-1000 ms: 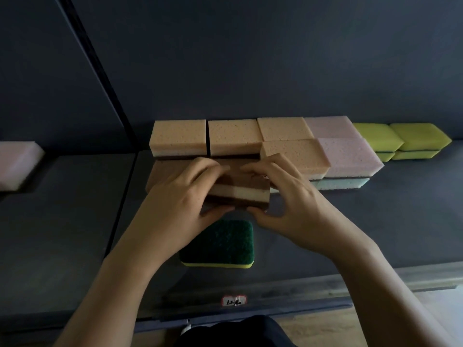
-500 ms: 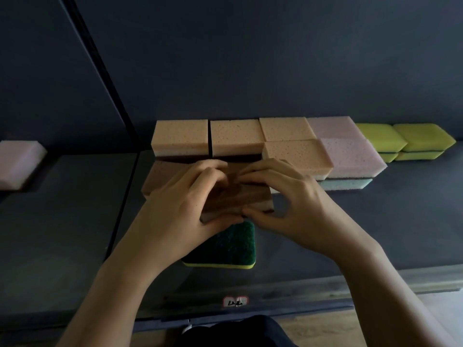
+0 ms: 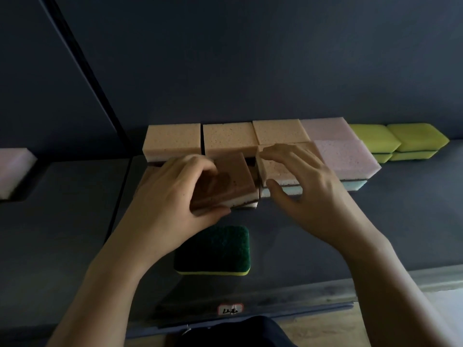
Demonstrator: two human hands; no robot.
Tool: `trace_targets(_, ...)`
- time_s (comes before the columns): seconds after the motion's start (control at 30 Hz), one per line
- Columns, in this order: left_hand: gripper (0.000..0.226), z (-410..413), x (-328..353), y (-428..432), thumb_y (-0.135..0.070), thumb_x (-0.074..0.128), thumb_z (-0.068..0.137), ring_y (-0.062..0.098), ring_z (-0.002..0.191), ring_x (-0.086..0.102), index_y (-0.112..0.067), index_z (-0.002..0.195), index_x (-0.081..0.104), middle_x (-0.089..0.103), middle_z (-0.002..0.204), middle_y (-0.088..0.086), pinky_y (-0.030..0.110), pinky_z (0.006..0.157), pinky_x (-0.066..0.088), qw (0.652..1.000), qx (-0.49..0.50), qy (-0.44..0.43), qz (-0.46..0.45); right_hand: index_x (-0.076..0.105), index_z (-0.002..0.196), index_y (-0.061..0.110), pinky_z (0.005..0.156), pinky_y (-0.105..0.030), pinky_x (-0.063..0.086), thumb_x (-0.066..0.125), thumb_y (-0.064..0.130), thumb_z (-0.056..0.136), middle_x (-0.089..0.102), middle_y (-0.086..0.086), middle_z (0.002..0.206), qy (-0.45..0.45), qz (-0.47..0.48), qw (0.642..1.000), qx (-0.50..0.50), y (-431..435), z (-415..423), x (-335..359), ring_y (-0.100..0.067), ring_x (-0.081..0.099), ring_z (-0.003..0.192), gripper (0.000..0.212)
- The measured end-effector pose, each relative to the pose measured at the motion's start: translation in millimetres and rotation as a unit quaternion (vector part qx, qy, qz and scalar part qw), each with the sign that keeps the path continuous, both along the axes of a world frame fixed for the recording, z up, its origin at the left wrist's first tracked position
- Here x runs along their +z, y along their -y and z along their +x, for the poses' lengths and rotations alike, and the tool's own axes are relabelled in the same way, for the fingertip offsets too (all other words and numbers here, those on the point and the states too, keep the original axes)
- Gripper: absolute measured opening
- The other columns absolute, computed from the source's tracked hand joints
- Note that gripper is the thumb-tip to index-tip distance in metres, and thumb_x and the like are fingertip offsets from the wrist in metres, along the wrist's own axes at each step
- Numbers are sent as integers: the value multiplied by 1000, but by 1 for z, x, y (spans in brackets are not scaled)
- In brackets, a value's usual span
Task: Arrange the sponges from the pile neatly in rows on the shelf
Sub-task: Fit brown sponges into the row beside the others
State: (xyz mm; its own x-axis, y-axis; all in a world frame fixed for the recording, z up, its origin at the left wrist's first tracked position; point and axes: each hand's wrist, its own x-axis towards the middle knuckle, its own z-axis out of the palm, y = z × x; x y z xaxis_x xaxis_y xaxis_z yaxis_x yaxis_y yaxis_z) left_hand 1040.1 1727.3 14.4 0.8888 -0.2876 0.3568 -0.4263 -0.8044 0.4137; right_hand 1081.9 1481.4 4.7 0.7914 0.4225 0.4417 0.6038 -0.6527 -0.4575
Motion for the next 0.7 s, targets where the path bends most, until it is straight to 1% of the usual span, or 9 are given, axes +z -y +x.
trace_targets(0.07,58,6,-1,1,-58,63,77,15,118,52,-21,121,53,53,128,-7,47,90,49,1000,3,7,15,58,132,14,107,-38,43,63,29,88,57,1,135,8,-38,999,-18,2,4,-6,-15,48,131,46)
trace_targets(0.1,57,8,-2,2,-54,66,77,15,120,51,-21,122,53,52,130,-7,47,91,49,1000,7,7,21,57,134,14,106,-43,43,62,34,87,56,0,137,9,-53,998,-23,3,5,-8,-17,47,133,51)
trace_targets(0.17,58,13,-3,4,-48,68,75,15,121,50,-22,125,52,51,132,-7,47,92,49,999,13,3,34,55,137,16,108,-47,42,67,36,83,53,0,141,10,-71,997,-29,5,5,-10,-18,43,137,59)
trace_targets(0.23,58,17,-4,6,-45,68,74,16,121,50,-22,126,52,50,133,-6,43,93,49,999,9,-3,48,54,137,17,110,-46,40,76,31,79,52,0,142,18,-85,996,-35,7,6,-11,-20,42,138,65)
trace_targets(0.3,59,21,-6,9,-41,68,75,17,121,51,-21,127,53,50,135,-3,39,94,49,998,2,-8,63,53,138,17,112,-40,35,83,27,74,52,-2,142,24,-96,994,-44,10,8,-12,-21,42,137,70)
trace_targets(0.37,59,24,-7,12,-39,68,74,18,121,51,-21,128,53,50,136,-3,32,95,45,997,2,-7,80,53,138,17,111,-34,30,84,25,73,52,-2,143,20,-105,993,-54,12,10,-12,-22,42,137,72)
trace_targets(0.43,59,25,-8,15,-37,67,74,19,121,50,-21,129,53,49,137,-2,30,94,41,996,6,-6,94,52,139,19,111,-31,27,84,22,73,50,0,144,14,-113,992,-59,14,12,-13,-20,40,138,73)
trace_targets(0.63,58,30,-13,19,-37,64,75,20,121,50,-21,129,54,47,139,-1,29,94,40,994,5,-7,106,57,135,17,111,-33,30,80,17,79,52,-1,143,21,-122,991,-58,18,15,-18,-20,42,136,60)
trace_targets(0.7,57,31,-14,19,-35,66,75,20,122,50,-21,129,54,46,140,-1,30,95,41,994,8,-5,107,58,133,16,111,-32,31,78,14,80,54,0,141,26,-113,991,-60,18,16,-19,-20,45,134,57)
